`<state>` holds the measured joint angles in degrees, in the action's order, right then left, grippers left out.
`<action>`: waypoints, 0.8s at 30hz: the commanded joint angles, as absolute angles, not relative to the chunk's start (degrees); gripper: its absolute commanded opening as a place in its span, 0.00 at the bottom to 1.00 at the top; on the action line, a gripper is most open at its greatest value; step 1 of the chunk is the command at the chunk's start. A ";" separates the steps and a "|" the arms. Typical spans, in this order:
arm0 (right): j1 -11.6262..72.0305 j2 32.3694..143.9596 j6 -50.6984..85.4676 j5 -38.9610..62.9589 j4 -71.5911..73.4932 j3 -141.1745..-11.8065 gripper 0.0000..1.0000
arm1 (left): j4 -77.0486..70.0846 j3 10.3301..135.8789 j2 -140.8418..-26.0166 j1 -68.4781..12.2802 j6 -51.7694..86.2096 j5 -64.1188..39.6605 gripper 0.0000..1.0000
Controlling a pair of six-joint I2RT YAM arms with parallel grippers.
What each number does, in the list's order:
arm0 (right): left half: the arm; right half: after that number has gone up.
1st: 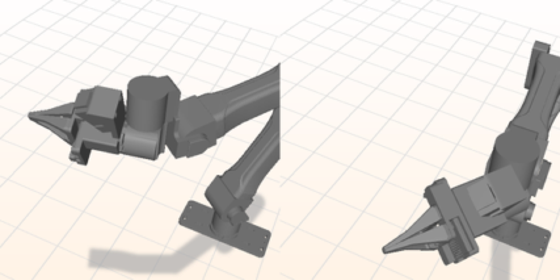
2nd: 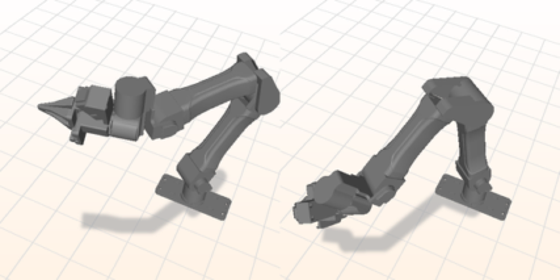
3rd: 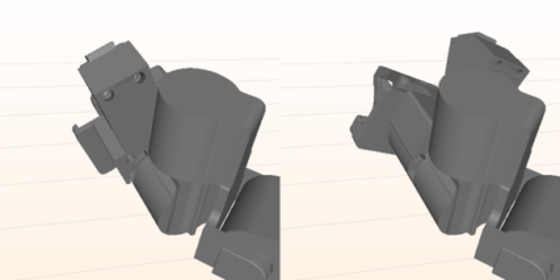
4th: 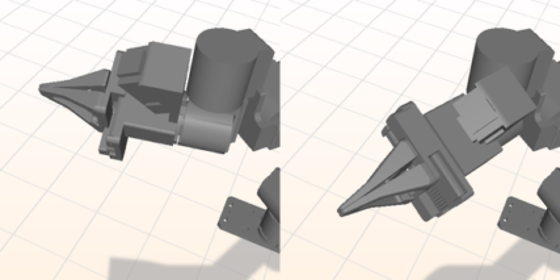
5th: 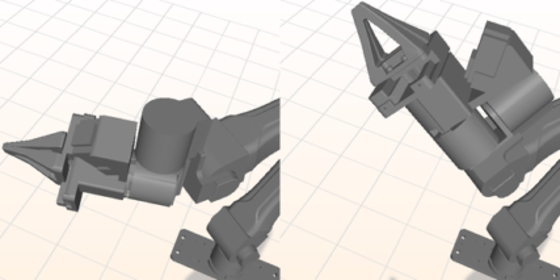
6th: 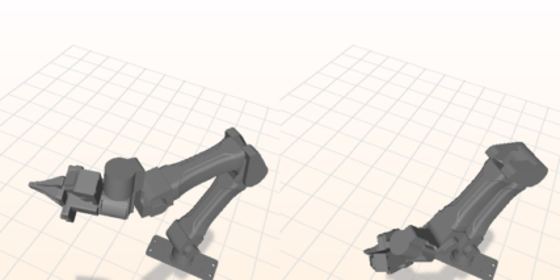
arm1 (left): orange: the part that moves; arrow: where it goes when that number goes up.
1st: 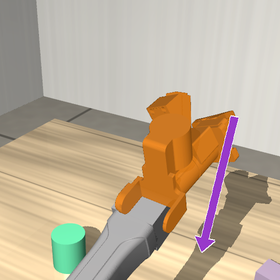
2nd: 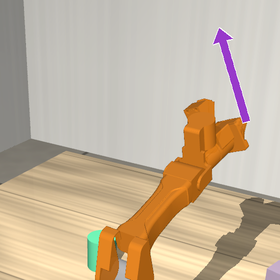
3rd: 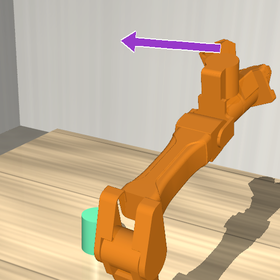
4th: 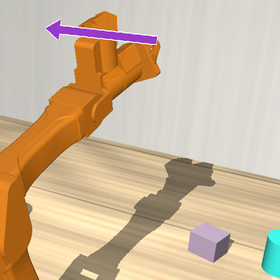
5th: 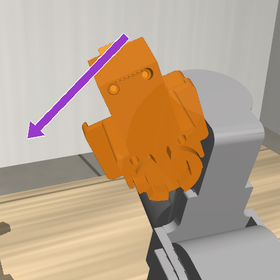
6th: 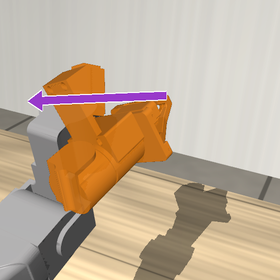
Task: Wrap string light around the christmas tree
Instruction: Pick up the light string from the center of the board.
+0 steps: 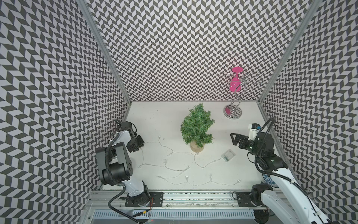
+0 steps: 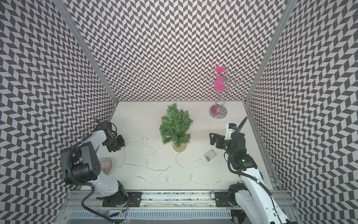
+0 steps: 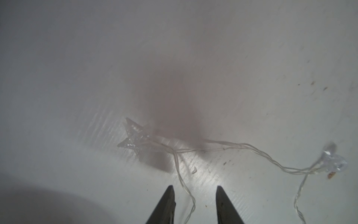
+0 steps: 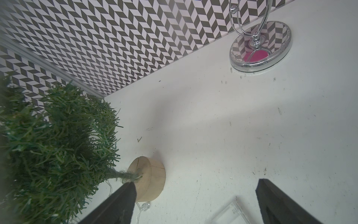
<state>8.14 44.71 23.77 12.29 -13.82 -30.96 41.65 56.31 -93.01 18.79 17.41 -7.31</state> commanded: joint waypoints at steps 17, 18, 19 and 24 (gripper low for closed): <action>8.43 44.45 20.53 9.97 -13.09 -33.52 0.99 | 41.18 56.12 -93.61 18.02 15.75 -6.20 0.05; 8.44 44.30 20.37 9.89 -13.10 -33.68 0.99 | 41.38 56.30 -93.27 18.07 15.57 -6.28 0.02; 8.37 44.08 20.30 9.71 -13.10 -33.80 0.99 | 41.71 56.65 -92.95 18.02 15.34 -6.45 0.00; 8.43 42.36 18.91 12.89 -11.99 -34.78 0.99 | 44.81 61.27 -89.43 18.02 14.42 -8.44 0.00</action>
<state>8.14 44.18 20.53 11.18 -14.66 -32.51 42.83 57.32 -93.43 18.24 15.59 -7.31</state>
